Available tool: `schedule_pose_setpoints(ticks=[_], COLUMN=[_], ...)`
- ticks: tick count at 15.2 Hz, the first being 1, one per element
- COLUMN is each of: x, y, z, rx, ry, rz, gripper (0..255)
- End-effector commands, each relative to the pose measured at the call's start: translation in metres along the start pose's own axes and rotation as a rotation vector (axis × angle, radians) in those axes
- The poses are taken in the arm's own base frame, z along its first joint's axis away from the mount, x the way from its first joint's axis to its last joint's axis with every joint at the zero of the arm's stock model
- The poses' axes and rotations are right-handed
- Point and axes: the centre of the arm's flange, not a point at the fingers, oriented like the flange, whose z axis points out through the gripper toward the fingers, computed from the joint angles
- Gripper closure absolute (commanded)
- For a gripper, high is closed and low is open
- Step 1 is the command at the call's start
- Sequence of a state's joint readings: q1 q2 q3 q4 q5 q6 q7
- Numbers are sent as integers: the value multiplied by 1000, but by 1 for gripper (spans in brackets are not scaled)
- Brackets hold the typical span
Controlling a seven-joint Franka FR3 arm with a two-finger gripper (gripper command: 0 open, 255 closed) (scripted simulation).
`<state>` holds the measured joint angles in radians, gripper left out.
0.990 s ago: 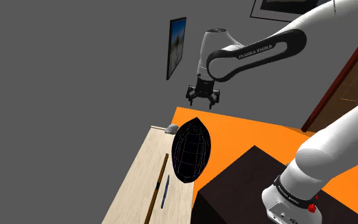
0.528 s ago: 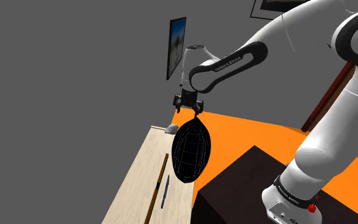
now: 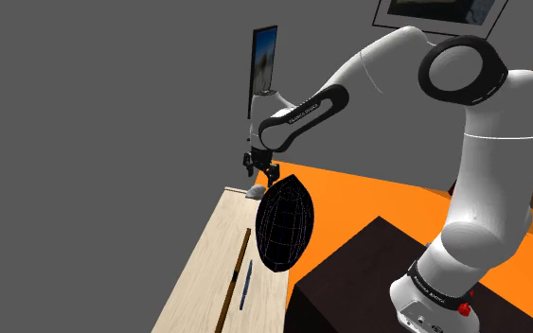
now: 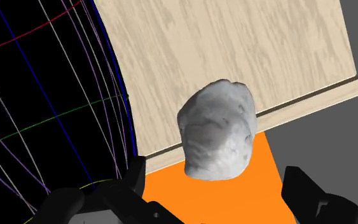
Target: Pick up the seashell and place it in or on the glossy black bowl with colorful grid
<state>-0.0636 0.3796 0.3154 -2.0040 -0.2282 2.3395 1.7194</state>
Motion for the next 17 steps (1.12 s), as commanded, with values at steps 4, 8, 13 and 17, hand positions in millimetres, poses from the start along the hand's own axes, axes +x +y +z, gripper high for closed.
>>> schedule_pose_setpoints(ticks=[4,8,13,17], x=[-1,-1,-1,-1], y=[-9,-9,-9,-9], z=[28,52,52,52], rx=[-4,-4,-4,-4], ry=[-5,-5,-5,-5], rz=[39,39,39,39], gripper=[0,0,0,255])
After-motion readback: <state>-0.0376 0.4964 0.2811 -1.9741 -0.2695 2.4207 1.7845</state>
